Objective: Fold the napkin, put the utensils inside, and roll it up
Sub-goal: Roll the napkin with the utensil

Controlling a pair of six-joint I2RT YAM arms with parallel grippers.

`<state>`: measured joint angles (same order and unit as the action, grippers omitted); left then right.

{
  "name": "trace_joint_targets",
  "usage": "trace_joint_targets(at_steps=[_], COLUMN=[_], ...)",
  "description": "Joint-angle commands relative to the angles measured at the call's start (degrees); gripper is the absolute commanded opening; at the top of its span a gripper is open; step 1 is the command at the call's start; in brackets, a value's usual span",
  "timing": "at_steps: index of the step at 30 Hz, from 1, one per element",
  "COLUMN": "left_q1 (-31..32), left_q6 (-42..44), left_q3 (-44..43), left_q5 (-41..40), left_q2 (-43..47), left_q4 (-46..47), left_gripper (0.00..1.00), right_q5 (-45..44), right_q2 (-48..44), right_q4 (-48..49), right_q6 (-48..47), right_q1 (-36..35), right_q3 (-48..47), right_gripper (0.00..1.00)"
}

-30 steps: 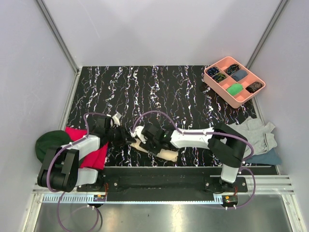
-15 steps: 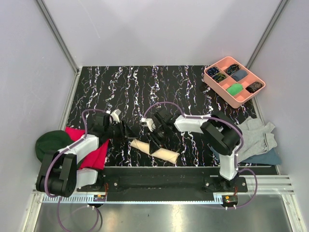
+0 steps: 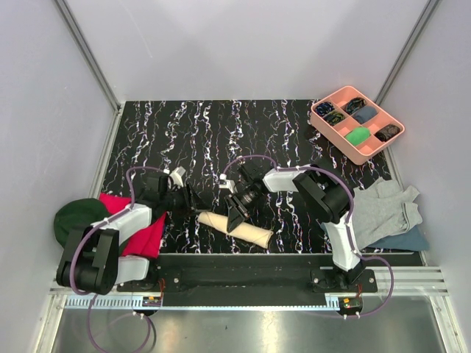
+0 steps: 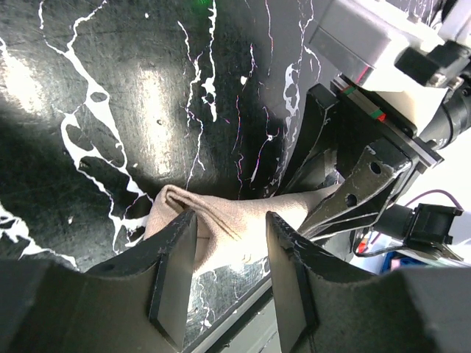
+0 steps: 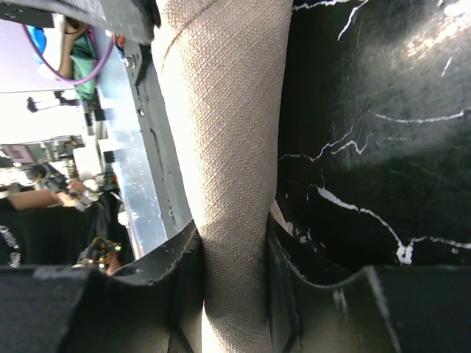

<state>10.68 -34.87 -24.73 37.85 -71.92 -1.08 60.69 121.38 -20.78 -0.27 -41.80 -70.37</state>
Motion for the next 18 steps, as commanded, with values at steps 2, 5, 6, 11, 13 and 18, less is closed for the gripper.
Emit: trace_joint_targets(at_steps=[2, 5, 6, 11, 13, 18], left_q1=[0.0, 0.1, 0.1, 0.1, 0.1, 0.1], left_q6=[-0.5, -0.5, -0.5, -0.6, -0.5, -0.2], left_q3=[-0.1, -0.1, -0.1, -0.3, -0.9, -2.2], left_q5=[3.7, 3.9, 3.8, 4.3, 4.4, 4.3], left_q2=[-2.2, -3.2, -3.7, -6.3, -7.4, -9.6], left_q4=[4.9, 5.0, 5.0, 4.8, 4.6, 3.5], left_gripper=[0.41, 0.30, 0.24, 0.03, 0.00, 0.00], right_q5=[2.8, 2.9, 2.7, -2.2, -4.6, -16.6], right_q2=[2.5, 3.1, 3.2, 1.1, -0.3, -7.1], right_q4=[-0.9, -1.4, -1.4, -1.8, -1.8, -1.6], right_q6=[-0.1, -0.1, -0.1, -0.1, -0.1, -0.1], right_q1=[0.8, 1.0, 0.9, 1.5, 1.5, 1.7], right_q3=[-2.7, -3.1, -3.4, -3.5, -3.4, -2.8], right_gripper=[0.39, 0.40, 0.40, 0.54, 0.68, 0.80])
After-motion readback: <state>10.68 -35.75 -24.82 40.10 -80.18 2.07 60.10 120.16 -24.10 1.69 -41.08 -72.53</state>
